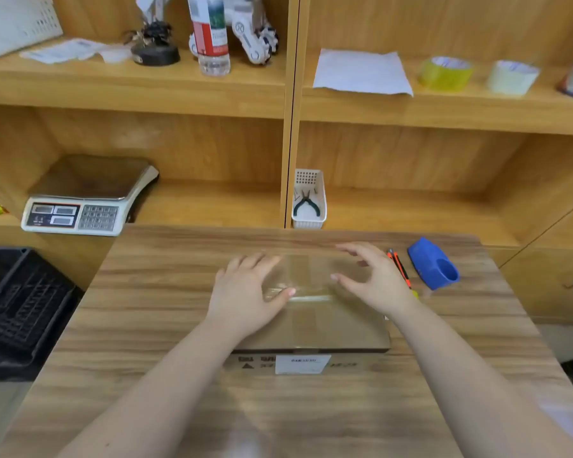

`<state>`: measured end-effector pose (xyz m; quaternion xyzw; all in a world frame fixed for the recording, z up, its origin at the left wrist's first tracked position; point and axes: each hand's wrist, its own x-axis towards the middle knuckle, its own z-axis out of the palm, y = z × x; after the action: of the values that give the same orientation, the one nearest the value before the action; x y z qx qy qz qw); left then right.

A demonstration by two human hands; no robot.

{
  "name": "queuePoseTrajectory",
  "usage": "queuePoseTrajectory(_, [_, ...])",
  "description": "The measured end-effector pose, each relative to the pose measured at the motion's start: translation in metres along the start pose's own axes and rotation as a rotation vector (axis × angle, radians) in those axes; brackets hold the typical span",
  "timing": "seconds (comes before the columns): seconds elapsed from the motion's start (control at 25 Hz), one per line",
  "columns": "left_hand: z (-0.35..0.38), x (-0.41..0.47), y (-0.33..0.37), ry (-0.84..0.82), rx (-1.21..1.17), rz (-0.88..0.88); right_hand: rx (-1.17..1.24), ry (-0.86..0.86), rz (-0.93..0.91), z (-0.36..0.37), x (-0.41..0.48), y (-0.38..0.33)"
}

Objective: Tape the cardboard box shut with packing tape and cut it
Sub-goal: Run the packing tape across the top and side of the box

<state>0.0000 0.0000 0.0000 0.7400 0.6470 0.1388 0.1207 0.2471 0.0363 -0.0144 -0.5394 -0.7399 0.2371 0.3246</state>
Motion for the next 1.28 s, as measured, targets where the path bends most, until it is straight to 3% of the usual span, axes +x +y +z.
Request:
queuePoseTrajectory(0.16, [0.028, -0.001, -0.007, -0.099, 0.07, -0.026, -0.064, -0.048, 0.059, 0.02, -0.008, 0.021])
queuePoseTrajectory(0.44, [0.066, -0.007, -0.011, -0.197, 0.209, -0.005, -0.287, -0.135, -0.027, 0.039, -0.017, 0.04])
queuePoseTrajectory(0.68, [0.053, 0.041, -0.035, -0.282, 0.223, 0.176, -0.433, -0.15, 0.045, 0.045, -0.017, 0.034])
queuePoseTrajectory(0.92, [0.039, 0.071, -0.025, -0.35, 0.275, 0.274, -0.565, -0.308, 0.059, 0.025, 0.007, 0.041])
queuePoseTrajectory(1.04, [0.06, 0.048, 0.017, -0.377, 0.14, 0.152, -0.517, -0.334, 0.205, 0.008, 0.03, 0.048])
queuePoseTrajectory(1.12, [0.079, 0.039, 0.035, -0.399, 0.184, 0.079, -0.478, -0.373, 0.281, 0.003, 0.036, 0.053])
queuePoseTrajectory(1.28, [0.075, 0.062, 0.017, -0.413, 0.292, 0.231, -0.52, -0.354, 0.332, -0.001, 0.03, 0.05])
